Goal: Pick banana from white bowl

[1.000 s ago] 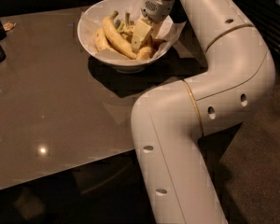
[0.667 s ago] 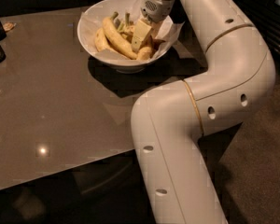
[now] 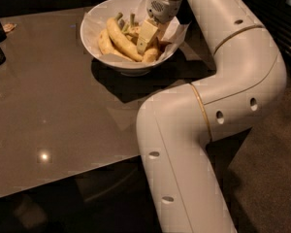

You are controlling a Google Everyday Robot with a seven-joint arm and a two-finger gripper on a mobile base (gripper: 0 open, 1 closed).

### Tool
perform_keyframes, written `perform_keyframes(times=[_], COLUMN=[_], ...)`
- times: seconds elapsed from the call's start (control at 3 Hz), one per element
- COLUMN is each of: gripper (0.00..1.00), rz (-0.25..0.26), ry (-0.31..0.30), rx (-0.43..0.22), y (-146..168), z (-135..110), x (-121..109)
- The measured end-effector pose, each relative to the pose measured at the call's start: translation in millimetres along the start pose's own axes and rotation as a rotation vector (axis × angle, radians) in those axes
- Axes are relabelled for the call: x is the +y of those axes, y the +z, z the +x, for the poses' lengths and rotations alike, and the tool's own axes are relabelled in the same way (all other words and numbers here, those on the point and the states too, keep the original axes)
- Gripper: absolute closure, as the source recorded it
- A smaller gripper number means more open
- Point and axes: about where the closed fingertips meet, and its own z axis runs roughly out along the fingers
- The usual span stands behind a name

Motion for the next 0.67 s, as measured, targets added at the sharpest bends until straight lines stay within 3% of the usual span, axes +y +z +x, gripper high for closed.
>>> perform_keyframes(times=[0.67], gripper=[1.00], rz=[0.000], ry=[0.000], rx=[0.000], y=[-2.5], z=[-0.7], x=[0.1])
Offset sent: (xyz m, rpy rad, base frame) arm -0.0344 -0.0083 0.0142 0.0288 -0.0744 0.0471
